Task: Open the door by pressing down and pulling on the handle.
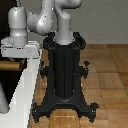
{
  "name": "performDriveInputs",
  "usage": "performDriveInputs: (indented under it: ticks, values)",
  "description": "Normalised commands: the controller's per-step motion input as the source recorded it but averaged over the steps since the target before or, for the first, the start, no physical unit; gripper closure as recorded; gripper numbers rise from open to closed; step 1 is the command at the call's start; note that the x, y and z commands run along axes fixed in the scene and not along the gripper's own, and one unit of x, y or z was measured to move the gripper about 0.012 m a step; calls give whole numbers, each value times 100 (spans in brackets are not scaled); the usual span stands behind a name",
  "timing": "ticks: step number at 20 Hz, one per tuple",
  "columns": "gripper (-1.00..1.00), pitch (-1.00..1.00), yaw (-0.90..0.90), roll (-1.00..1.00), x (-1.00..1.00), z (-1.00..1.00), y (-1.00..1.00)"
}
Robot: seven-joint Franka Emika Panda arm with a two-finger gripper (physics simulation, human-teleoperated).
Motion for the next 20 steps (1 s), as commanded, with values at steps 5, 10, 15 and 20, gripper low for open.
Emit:
performDriveInputs:
  ticks: [5, 10, 15, 20]
  values:
    - [100, -9, 0, 0, 0, -60, 0]
    - [100, -9, 0, 0, 0, -40, 0]
    - [100, -9, 0, 0, 0, -20, 0]
    - [100, -3, 0, 0, 0, -40, 0]
